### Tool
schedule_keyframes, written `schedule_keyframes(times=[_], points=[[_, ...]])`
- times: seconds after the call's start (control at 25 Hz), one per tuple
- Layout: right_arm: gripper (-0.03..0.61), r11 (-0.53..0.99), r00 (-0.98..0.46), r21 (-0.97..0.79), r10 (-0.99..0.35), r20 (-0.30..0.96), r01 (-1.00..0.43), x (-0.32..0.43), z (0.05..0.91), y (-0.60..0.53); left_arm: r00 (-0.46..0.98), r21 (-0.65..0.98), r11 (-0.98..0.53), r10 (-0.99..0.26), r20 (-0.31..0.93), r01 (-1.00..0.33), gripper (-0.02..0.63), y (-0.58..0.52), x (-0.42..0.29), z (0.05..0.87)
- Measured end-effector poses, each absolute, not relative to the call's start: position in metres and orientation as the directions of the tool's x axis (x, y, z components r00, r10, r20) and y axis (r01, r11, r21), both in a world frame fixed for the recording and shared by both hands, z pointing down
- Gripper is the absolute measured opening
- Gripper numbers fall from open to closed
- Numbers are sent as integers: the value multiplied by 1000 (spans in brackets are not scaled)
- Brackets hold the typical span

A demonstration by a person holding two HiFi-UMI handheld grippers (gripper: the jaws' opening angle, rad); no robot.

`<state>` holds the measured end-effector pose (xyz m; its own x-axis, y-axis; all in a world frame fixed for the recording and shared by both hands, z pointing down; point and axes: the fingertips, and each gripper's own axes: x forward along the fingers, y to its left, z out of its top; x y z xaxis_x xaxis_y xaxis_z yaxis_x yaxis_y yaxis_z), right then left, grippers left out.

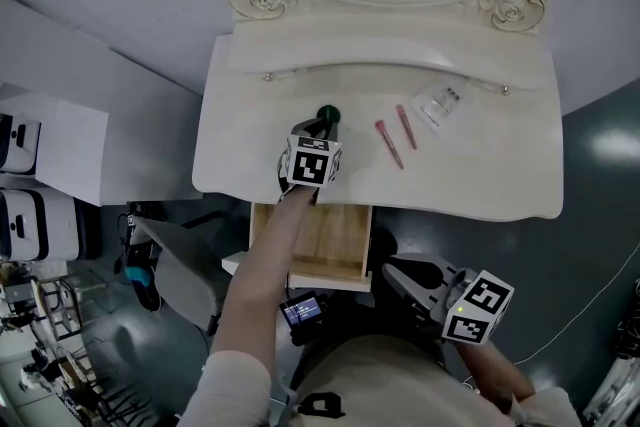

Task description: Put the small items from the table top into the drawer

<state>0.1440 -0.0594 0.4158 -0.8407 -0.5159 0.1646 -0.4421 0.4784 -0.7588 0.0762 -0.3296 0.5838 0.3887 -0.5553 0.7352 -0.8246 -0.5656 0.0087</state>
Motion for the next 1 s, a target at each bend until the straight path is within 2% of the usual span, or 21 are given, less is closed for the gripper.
schedule_keyframes(times=[0.2,0.52,1.0], points=[[28,473,-832,-752,-526,177,-459,141,417,-59,438,107,-539,-537,720,-836,91,-330,74,581],[28,473,-813,-736,-553,181,-485,138,415,-62,462,145,-534,-527,713,-833,60,-329,75,580],[28,451,-795,-734,-573,199,-509,129,415,-62,470,95,-582,-538,700,-808,55,-320,66,567]])
